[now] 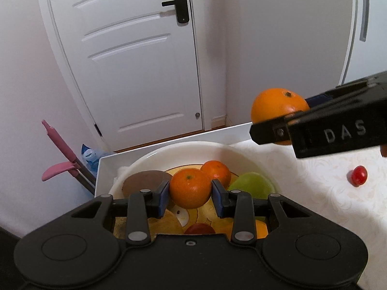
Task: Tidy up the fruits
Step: 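Carry the tangerine and orange into the bowl and open both tools, then move both tools back toward the last tomato and green apple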
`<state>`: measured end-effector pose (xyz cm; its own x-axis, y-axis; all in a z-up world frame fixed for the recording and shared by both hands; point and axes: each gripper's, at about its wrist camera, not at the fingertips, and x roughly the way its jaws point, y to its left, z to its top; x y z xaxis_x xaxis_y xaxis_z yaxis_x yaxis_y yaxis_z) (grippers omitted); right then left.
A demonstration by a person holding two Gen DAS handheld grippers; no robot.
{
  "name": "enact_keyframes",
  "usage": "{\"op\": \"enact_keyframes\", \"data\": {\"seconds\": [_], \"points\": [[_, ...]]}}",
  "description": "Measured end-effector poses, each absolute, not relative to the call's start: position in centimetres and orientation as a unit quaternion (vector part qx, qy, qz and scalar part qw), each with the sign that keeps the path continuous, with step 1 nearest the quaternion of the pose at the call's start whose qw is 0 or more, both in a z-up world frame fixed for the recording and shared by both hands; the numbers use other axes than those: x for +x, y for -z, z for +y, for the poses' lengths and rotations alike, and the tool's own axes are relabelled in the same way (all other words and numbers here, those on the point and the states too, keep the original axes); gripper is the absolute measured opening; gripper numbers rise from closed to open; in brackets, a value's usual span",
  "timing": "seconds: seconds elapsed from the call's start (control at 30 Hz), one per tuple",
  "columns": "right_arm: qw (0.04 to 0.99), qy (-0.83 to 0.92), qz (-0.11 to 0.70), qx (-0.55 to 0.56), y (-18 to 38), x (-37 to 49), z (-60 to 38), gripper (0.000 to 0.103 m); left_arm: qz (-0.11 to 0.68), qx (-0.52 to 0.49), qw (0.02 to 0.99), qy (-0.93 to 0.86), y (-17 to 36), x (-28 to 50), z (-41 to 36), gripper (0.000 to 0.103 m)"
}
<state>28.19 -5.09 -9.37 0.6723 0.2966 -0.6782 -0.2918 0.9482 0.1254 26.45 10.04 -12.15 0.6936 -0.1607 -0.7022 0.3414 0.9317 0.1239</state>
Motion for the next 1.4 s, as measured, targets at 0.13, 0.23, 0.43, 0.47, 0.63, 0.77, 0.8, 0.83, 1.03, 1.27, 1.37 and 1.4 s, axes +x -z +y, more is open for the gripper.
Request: {"op": "enact_keyframes", "data": {"seconds": [0.13, 0.23, 0.43, 0.47, 0.63, 0.77, 0.8, 0.83, 1.03, 1.27, 1.37, 1.4], "points": [[0.911, -0.169, 0.376, 0.001, 9.7, 28.9, -4.6, 0.074, 0.354, 0.118, 0.918, 0.136, 11.5, 26.1, 10.4, 0.081], [0.908, -0.180, 0.378, -0.003, 9.9, 29.4, -4.0, 0.074, 0.343, 0.115, 0.923, 0.134, 10.9, 25.6, 10.8, 0.085], [0.901, -0.208, 0.381, -0.019, 10.4, 31.2, -1.6, 0.074, 0.343, 0.100, 0.926, 0.126, 10.2, 24.9, 11.9, 0.091], [0.899, -0.212, 0.382, -0.022, 10.6, 31.4, -1.2, 0.074, 0.343, 0.097, 0.926, 0.124, 10.2, 24.8, 12.1, 0.091], [0.891, -0.230, 0.390, -0.021, 11.6, 32.9, 0.4, 0.074, 0.348, 0.091, 0.926, 0.113, 10.2, 24.4, 12.8, 0.091], [0.888, -0.239, 0.392, -0.025, 12.2, 33.7, 1.3, 0.074, 0.350, 0.091, 0.926, 0.109, 10.3, 24.1, 13.1, 0.101], [0.887, -0.242, 0.393, -0.025, 12.3, 33.8, 1.5, 0.074, 0.348, 0.092, 0.927, 0.108, 10.3, 24.0, 13.2, 0.101], [0.885, -0.244, 0.395, -0.026, 12.5, 33.8, 1.6, 0.075, 0.347, 0.091, 0.927, 0.109, 10.3, 23.9, 13.4, 0.101], [0.895, -0.246, 0.370, -0.024, 11.9, 33.3, 1.6, 0.103, 0.349, 0.089, 0.926, 0.111, 10.4, 23.7, 13.5, 0.101], [0.898, -0.234, 0.372, -0.017, 11.5, 32.4, 0.7, 0.103, 0.350, 0.088, 0.926, 0.109, 10.3, 23.5, 13.5, 0.101], [0.901, -0.226, 0.369, -0.007, 10.7, 31.7, 0.1, 0.103, 0.348, 0.093, 0.927, 0.107, 10.0, 23.3, 13.4, 0.101], [0.902, -0.224, 0.368, -0.002, 10.3, 31.5, -0.2, 0.103, 0.347, 0.094, 0.927, 0.108, 9.9, 23.2, 13.3, 0.101]]}}
